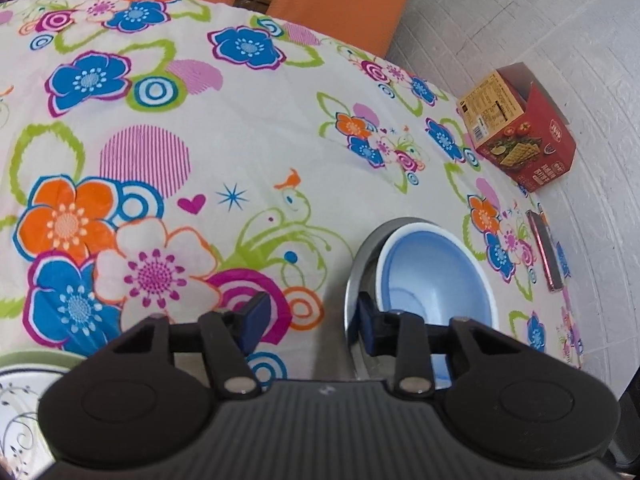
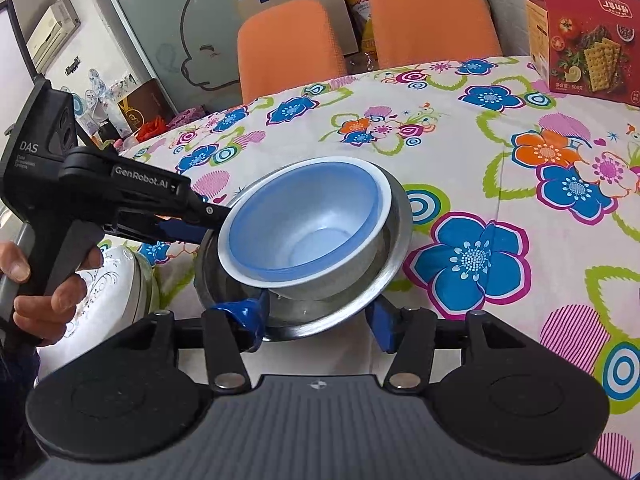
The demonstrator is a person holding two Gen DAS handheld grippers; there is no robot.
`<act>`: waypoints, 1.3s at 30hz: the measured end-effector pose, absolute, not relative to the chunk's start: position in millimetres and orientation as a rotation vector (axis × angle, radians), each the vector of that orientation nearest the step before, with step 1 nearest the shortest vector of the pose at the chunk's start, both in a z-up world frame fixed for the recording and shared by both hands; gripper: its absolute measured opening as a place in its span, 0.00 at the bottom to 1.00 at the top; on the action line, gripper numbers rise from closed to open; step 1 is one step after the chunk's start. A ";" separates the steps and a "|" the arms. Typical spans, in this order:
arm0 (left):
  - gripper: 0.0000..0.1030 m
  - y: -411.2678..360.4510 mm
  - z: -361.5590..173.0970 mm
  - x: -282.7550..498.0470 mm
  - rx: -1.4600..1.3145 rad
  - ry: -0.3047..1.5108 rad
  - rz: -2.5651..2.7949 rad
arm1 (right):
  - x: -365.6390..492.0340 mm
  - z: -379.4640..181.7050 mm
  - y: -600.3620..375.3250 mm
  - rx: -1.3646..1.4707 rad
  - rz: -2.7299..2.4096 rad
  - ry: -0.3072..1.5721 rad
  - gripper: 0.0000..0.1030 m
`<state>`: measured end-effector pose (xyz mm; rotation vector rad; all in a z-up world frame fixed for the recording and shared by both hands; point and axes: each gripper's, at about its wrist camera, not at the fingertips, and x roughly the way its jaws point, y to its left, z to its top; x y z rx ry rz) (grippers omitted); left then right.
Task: Organize plates and bowls
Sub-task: 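Lower the nested bowls onto the plate stack and open the right gripper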
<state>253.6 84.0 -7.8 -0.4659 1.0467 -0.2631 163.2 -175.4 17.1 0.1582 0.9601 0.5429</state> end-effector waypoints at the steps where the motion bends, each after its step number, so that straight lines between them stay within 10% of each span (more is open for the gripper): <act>1: 0.28 82.1 -8.1 253.2 -0.457 1.042 -0.271 | 163.5 16.9 -175.2 0.154 0.546 0.958 0.38; 8: 0.12 70.8 6.9 244.0 -0.367 0.954 -0.330 | 163.6 14.9 -176.2 0.152 0.554 0.919 0.39; 39: 0.11 136.0 68.2 126.3 -0.343 0.787 -0.226 | 107.5 76.4 -110.9 0.050 0.702 0.723 0.40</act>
